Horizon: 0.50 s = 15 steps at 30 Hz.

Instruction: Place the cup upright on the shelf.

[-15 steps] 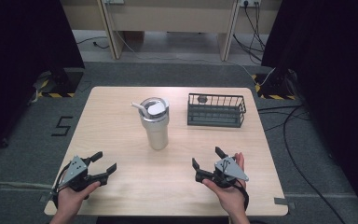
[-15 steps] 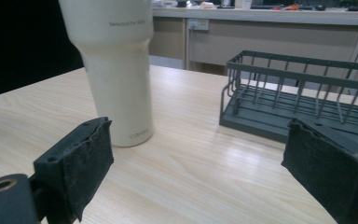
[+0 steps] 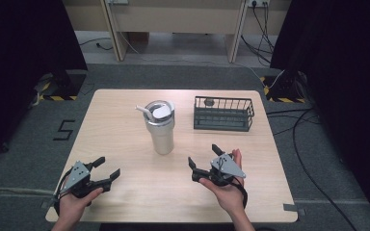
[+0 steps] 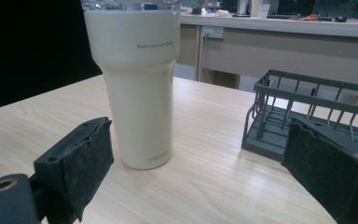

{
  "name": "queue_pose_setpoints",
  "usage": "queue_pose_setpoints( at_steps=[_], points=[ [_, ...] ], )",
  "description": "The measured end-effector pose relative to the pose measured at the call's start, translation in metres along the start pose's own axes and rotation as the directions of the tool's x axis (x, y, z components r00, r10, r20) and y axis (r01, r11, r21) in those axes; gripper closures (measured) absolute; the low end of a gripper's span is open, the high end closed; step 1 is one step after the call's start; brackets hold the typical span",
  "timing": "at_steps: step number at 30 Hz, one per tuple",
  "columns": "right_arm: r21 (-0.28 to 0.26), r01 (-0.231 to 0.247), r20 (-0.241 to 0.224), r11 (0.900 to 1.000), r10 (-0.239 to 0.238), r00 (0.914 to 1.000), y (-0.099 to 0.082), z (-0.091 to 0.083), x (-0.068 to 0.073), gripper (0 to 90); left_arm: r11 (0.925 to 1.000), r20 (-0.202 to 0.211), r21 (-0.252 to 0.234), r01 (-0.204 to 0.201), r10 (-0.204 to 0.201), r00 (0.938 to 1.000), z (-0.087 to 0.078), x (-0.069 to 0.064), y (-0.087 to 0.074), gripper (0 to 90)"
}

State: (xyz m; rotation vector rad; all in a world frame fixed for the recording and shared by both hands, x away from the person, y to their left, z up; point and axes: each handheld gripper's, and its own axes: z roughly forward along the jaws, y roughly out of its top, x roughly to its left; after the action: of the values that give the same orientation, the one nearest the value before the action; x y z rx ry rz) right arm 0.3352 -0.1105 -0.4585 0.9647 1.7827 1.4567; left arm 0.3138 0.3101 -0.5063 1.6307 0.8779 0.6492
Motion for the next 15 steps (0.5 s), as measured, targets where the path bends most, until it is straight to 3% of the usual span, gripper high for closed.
queue_pose_setpoints(
  at_steps=[15],
  points=[
    [0.007, -0.002, -0.022, 1.0000, 0.002, 0.9998, 0.006, 0.037, 0.007, 9.3, 1.0000, 0.011, -0.001, -0.003, 0.003, 0.9999, 0.000, -0.001, 0.001, 20.1]
  ],
)
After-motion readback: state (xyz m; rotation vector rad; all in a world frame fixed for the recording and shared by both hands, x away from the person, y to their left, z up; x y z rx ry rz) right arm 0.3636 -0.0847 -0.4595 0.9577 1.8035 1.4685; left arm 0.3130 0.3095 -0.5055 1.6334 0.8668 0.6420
